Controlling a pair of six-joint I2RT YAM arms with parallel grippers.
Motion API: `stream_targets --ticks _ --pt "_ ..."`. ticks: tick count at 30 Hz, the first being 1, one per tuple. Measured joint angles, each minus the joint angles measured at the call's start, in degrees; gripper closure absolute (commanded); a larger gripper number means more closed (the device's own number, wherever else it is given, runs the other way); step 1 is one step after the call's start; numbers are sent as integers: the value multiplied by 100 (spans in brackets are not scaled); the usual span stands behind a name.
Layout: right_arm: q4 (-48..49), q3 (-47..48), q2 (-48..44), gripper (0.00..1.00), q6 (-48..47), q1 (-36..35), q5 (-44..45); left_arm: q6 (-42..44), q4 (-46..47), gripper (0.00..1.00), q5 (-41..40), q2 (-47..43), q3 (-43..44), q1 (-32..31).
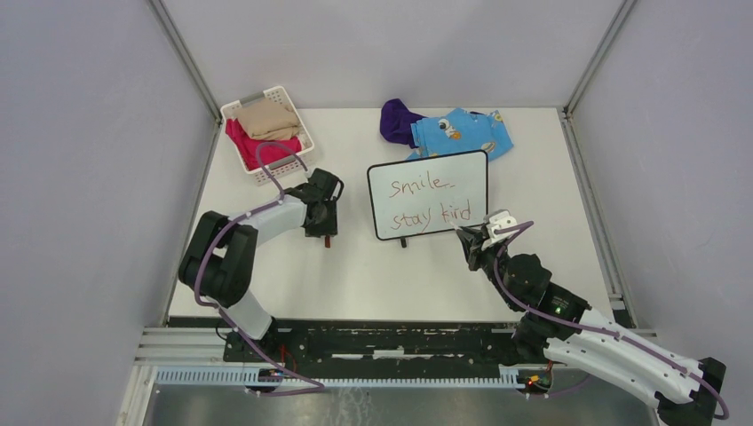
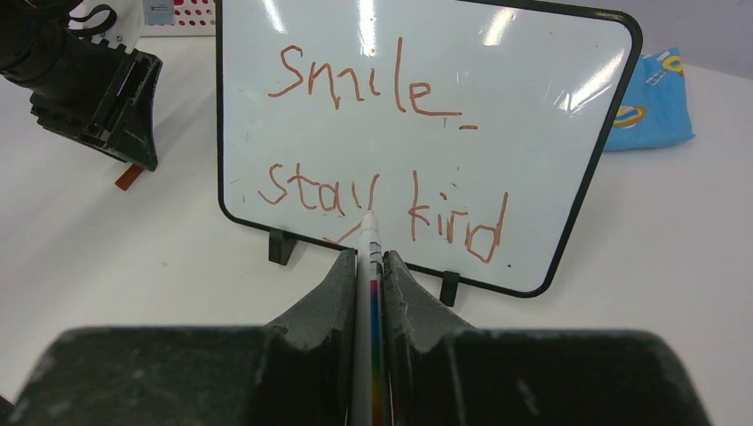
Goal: Write a sentence on the whiteboard
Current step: Pick up the pen cap from the center of the board.
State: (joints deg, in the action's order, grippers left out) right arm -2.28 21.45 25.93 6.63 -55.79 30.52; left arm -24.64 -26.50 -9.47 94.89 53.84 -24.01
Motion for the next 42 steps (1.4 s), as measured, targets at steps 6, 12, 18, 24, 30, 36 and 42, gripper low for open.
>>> stream_targets --ticks 6,12,18,24,30,36,42 --pt "-22 0 -2 100 7 2 2 -2 -44 54 -157 13 0 -162" --pt "-24 0 -24 100 7 2 2 -87 -94 54 -223 9 4 -249" --pt "-42 0 -79 100 0 2 7 -92 -195 54 -199 9 26 -249" --pt "-46 0 -151 100 0 0 17 -94 -245 54 -162 -2 26 -249" --pt "-44 0 -155 100 -2 2 20 -92 -369 57 -70 -66 -28 -249" --pt "-44 0 -155 100 -4 2 20 -39 -455 72 -26 -98 -50 -249" --pt "-46 0 -155 100 -7 2 22 133 -575 90 -24 -96 -22 -249"
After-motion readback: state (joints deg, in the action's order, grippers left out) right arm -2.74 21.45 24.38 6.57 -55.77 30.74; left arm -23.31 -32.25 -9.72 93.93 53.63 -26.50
